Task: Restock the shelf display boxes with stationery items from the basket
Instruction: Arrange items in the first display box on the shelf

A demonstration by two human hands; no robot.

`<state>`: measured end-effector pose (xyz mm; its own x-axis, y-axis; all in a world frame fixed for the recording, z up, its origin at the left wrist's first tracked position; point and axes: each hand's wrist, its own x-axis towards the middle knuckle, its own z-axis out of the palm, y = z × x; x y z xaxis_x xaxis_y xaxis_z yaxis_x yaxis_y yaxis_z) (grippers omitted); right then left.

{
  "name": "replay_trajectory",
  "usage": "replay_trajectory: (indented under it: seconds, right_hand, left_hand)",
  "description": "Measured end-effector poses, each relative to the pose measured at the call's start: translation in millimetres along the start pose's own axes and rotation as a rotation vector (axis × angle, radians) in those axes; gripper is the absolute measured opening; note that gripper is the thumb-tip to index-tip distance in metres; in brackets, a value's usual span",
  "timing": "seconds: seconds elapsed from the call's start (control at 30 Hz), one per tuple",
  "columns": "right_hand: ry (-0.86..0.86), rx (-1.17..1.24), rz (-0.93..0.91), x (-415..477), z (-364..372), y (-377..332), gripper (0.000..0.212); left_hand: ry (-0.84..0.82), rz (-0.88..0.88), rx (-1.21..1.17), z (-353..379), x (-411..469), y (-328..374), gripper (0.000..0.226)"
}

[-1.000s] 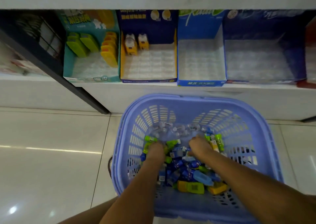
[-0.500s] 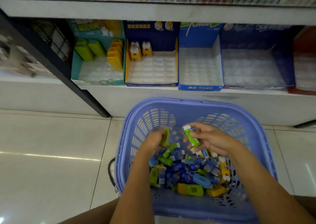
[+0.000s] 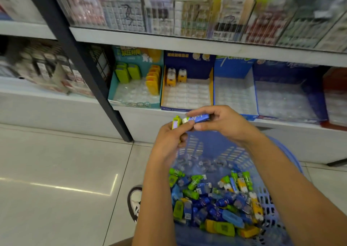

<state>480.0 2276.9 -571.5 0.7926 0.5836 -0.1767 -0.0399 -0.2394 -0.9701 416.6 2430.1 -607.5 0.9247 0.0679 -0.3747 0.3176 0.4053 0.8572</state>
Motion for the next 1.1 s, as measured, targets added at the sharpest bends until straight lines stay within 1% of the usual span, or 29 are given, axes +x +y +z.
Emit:
replay_trajectory:
  seconds: [0.07, 0.13, 0.23, 0.3, 0.37, 0.43, 0.5, 0.57, 0.63, 0.73, 0.83, 0.93, 1.03, 1.1]
  right_hand:
    - [0.054, 0.148, 0.015, 9.1, 1.8, -4.6, 0.034]
    - [0.176, 0.283, 0.033, 16.5, 3.4, -6.5, 0.028]
    - [0.339, 0.299, 0.032, 24.7, -5.5, -6.0, 0.012]
    - [0.546, 0.165, -0.027, 29.3, -27.4, -4.2, 0.009]
    - [0.753, -0.086, -0.112, 34.8, -57.2, -3.0, 0.010]
    - [0.835, -0.312, -0.139, 44.7, -84.0, -1.3, 0.014]
    - [0.821, -0.471, -0.119, 60.6, -103.1, 0.3, 0.017]
    - [0.768, -0.535, -0.134, 78.5, -112.7, 0.6, 0.017]
    - [0.728, -0.587, -0.139, 95.9, -118.0, 2.9, 0.021]
    - [0.673, -0.702, -0.097, 112.4, -123.2, 9.0, 0.025]
    - [0.597, -0.702, -0.074, 120.3, -126.2, 11.3, 0.027]
    - [0.498, -0.732, 0.016, 126.6, -129.9, 11.9, 0.028]
    - [0.507, -0.682, 0.046, 129.2, -130.8, 12.1, 0.028]
    - [0.523, -0.659, 0.056, 128.6, -129.9, 11.2, 0.028]
  left_hand:
    - [0.063, 0.060, -0.014, -3.4, 1.3, 4.2, 0.010]
    - [0.112, 0.127, 0.019, -2.1, 5.0, 8.4, 0.008]
    - [0.158, 0.213, 0.093, 6.1, 12.8, 12.1, 0.012]
    - [0.162, 0.228, 0.131, 11.5, 16.5, 13.1, 0.016]
    - [0.155, 0.198, 0.126, 15.3, 17.5, 12.7, 0.027]
    - [0.134, 0.134, 0.070, 19.9, 17.3, 10.5, 0.040]
    - [0.113, 0.040, 0.010, 26.3, 18.5, 9.0, 0.047]
    - [0.091, -0.031, -0.038, 32.2, 21.0, 7.7, 0.048]
    - [0.067, -0.054, -0.076, 36.5, 24.4, 5.3, 0.047]
    - [0.063, -0.037, -0.149, 38.8, 27.8, 2.5, 0.045]
    - [0.100, -0.016, -0.215, 39.7, 30.6, 0.5, 0.039]
    - [0.132, -0.007, -0.241, 43.6, 35.7, 0.2, 0.038]
    - [0.143, -0.035, -0.140, 44.9, 40.0, -0.8, 0.032]
    - [0.087, 0.024, -0.100, 41.3, 39.4, -5.0, 0.029]
